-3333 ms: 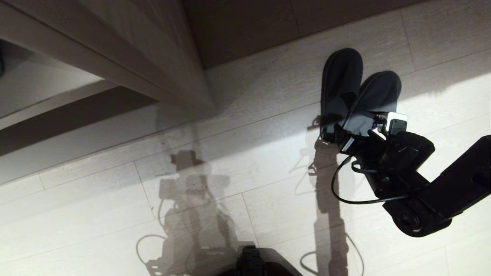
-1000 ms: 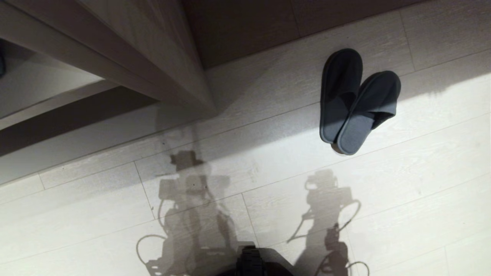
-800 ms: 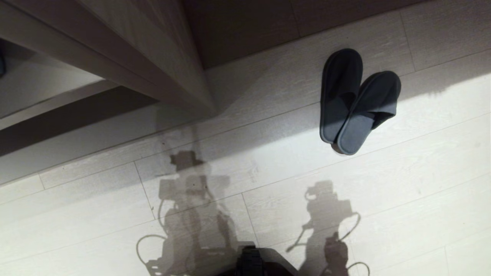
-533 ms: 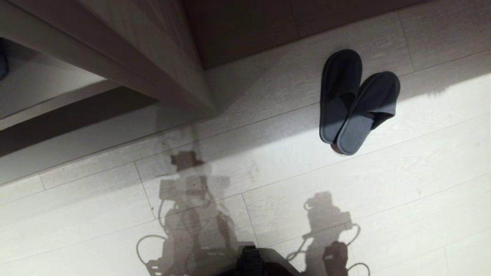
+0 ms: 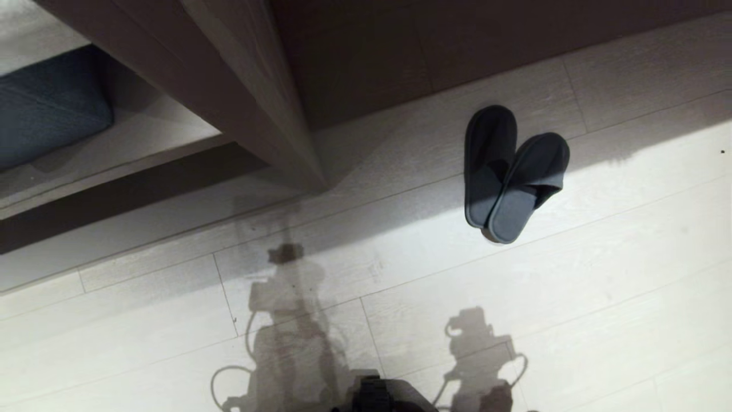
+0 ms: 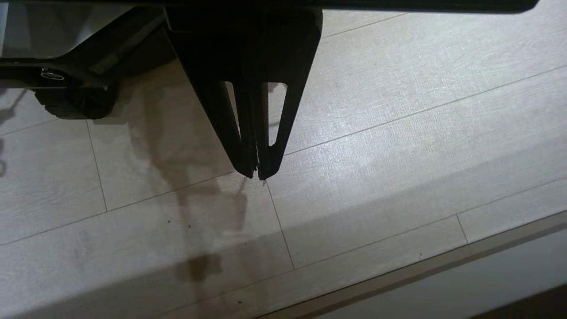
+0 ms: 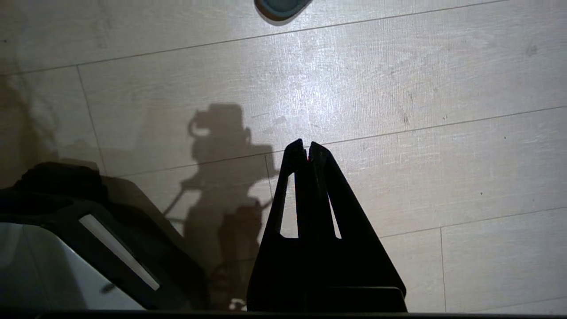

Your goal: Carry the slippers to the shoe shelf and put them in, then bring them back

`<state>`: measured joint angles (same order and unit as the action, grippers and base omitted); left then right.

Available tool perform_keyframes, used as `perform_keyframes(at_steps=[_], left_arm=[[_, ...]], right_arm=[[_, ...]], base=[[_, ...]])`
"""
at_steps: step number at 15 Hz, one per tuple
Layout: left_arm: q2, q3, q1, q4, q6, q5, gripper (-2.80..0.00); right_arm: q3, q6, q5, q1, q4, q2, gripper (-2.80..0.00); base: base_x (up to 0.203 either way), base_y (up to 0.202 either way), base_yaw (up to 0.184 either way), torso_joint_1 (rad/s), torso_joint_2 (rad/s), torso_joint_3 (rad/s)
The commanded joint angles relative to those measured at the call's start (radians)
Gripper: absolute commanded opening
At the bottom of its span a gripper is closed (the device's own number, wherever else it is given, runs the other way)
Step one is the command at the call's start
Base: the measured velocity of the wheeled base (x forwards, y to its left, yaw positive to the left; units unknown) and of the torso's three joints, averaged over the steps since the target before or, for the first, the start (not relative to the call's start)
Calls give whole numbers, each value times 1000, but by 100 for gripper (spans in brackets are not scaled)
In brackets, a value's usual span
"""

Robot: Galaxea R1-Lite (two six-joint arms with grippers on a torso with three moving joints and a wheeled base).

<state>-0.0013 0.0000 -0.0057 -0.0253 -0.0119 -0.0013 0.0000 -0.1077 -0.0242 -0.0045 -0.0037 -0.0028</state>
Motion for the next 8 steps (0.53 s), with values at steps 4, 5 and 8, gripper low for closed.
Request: perform_keyframes(at_steps=[4, 5, 8], left_arm=[[1, 8, 0, -1, 0, 1, -280], [1, 8, 0, -1, -2, 0, -280], [1, 8, 0, -1, -2, 1, -280]], right_arm=[[0, -1, 0, 0, -1, 4, -280], [0, -1, 0, 0, -1, 3, -280], [0, -1, 0, 0, -1, 4, -280]], base=[[0, 0, 0, -1, 4, 203], [0, 0, 0, 1, 1, 204], [0, 0, 0, 1, 2, 201]])
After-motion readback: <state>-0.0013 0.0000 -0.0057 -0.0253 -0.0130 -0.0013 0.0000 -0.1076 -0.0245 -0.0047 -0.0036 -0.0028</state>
